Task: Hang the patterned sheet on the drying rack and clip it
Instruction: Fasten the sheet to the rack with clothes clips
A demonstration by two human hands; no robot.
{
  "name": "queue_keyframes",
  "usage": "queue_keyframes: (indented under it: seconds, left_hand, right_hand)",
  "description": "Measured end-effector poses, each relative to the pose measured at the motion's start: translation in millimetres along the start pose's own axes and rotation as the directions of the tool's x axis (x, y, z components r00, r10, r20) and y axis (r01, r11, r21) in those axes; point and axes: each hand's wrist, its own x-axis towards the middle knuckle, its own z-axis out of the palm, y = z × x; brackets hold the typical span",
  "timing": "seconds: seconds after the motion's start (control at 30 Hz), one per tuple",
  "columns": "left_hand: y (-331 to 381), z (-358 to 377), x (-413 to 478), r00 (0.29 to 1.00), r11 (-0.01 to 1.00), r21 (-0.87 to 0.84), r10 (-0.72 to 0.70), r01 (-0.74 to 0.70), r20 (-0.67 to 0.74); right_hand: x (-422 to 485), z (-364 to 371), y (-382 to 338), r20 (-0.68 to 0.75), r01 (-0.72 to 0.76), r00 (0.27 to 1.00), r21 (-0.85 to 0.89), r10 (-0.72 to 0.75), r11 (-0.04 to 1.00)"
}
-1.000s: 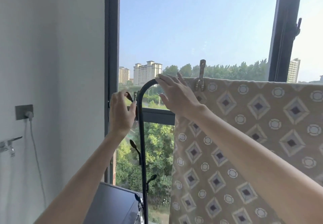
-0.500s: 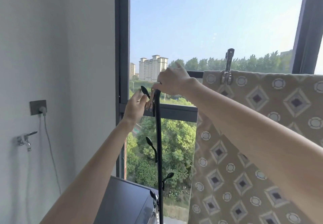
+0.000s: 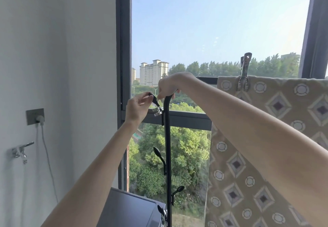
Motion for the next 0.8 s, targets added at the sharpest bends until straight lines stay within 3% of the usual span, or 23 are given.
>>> queue_keyframes:
  seconds: [0.17, 0.3, 0.4, 0.63, 0.8]
  left_hand:
    - [-2, -7, -1, 0.995, 0.994, -0.044, -0.095, 0.096, 0.035]
    - [1, -11, -16, 0.943, 0.953, -0.068, -0.280, 0.296, 0.182]
    - [1, -9, -21, 0.919, 0.948, 0.034, -0.314, 0.315, 0.238]
    - [5, 0, -21, 0.921, 0.935, 0.021, -0.352, 0.354, 0.168]
    - [8, 3, -20, 0.909, 0.916, -0.031, -0.391, 0.399, 0.147]
  right_hand:
    - [0, 1, 0, 0.027, 0.031, 0.999, 0.120, -0.035, 0.992]
    - [0, 6, 5, -0.091, 0.049, 0.995, 0.130, -0.037, 0.990]
    - [-2, 10, 8, -0.195, 0.056, 0.980, 0.105, -0.035, 0.993]
    - [-1, 18, 15, -0.462, 0.089, 0.887, 0.133, -0.018, 0.987]
    - [1, 20, 17, -0.536, 0.081, 0.843, 0.181, 0.029, 0.980]
